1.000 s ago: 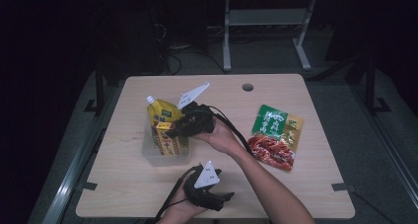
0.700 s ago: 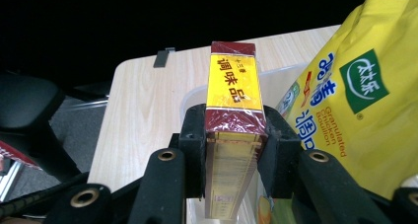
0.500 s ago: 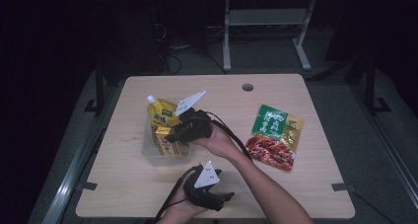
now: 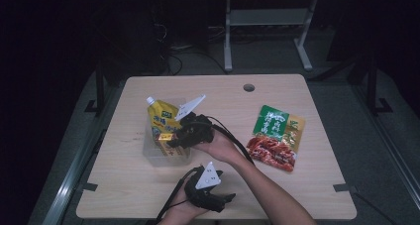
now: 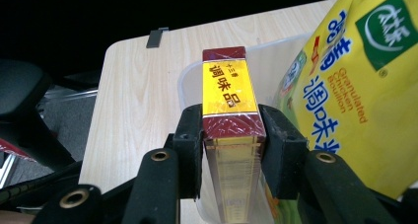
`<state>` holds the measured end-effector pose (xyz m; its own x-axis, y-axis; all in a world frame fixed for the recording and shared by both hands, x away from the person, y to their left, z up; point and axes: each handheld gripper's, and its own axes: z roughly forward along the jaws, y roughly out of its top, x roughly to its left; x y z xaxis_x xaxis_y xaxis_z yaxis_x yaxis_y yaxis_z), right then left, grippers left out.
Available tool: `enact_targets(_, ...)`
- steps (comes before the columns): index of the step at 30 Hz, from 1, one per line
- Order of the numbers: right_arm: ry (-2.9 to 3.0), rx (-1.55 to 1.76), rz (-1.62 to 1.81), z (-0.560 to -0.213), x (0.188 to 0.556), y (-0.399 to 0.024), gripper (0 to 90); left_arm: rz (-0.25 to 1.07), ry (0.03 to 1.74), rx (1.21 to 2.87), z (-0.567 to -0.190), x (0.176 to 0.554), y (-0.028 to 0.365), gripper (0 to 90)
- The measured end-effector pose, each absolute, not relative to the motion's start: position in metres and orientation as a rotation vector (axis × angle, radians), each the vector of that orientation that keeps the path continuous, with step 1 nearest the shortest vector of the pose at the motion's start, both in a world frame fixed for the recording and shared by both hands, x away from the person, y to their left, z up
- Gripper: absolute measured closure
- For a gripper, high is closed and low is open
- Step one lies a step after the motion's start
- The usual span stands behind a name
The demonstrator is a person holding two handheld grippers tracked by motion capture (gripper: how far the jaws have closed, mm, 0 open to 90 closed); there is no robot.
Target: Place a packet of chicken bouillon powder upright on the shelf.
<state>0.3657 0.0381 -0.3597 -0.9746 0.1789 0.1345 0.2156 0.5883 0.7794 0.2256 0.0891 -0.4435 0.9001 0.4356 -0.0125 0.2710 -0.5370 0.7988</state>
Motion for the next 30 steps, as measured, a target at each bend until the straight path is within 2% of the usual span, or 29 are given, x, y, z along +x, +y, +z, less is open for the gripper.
enact_targets(16, -2.739, -0.364, -1.331, -0.367, 0.364, 0.031, 58.3, 0.229, 0.509, 2.168, -0.445, 0.225, 0.088, 21.9)
enact_targets(30, -2.673, -0.457, -1.391, -0.359, 0.362, -0.003, 52.7, 0.224, 0.517, 2.173, -0.445, 0.226, 0.088, 21.9)
